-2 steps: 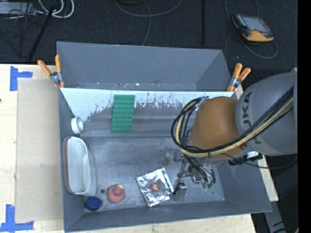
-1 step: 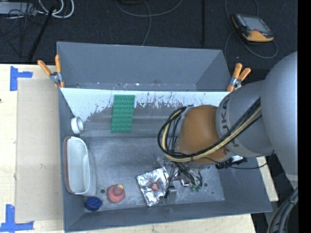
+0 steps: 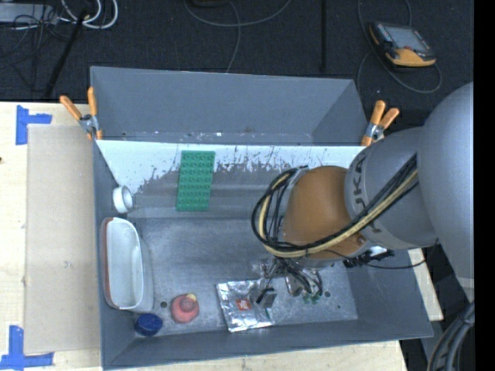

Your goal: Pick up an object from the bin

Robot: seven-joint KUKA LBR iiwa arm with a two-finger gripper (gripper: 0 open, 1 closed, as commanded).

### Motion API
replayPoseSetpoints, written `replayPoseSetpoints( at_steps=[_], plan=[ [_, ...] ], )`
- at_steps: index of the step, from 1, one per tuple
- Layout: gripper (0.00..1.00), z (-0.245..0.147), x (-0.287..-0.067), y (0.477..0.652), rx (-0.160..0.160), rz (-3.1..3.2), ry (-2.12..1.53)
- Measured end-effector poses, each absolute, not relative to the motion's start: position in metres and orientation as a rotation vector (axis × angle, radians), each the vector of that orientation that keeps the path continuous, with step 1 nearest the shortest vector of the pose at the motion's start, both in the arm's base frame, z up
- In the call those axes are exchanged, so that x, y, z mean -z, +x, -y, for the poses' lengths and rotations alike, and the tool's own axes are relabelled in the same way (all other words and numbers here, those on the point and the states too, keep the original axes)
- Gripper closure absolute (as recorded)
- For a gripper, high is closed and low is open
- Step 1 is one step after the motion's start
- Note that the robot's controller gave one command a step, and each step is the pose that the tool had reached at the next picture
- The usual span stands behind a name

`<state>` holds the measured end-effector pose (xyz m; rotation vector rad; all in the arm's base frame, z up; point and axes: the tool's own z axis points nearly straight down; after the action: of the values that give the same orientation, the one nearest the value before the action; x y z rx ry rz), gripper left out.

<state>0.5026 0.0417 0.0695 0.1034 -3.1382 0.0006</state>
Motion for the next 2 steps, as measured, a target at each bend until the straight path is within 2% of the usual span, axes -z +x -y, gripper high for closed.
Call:
replayPoseSetpoints(
  at_steps=[1,2],
  plan=[
    [1.0,-0.0334,-0.1853,0.4858,-0.001,3.143,0.175],
    [0.0,-0.0339,-0.181,0.4849,0.0,3.136,0.179]
  ],
)
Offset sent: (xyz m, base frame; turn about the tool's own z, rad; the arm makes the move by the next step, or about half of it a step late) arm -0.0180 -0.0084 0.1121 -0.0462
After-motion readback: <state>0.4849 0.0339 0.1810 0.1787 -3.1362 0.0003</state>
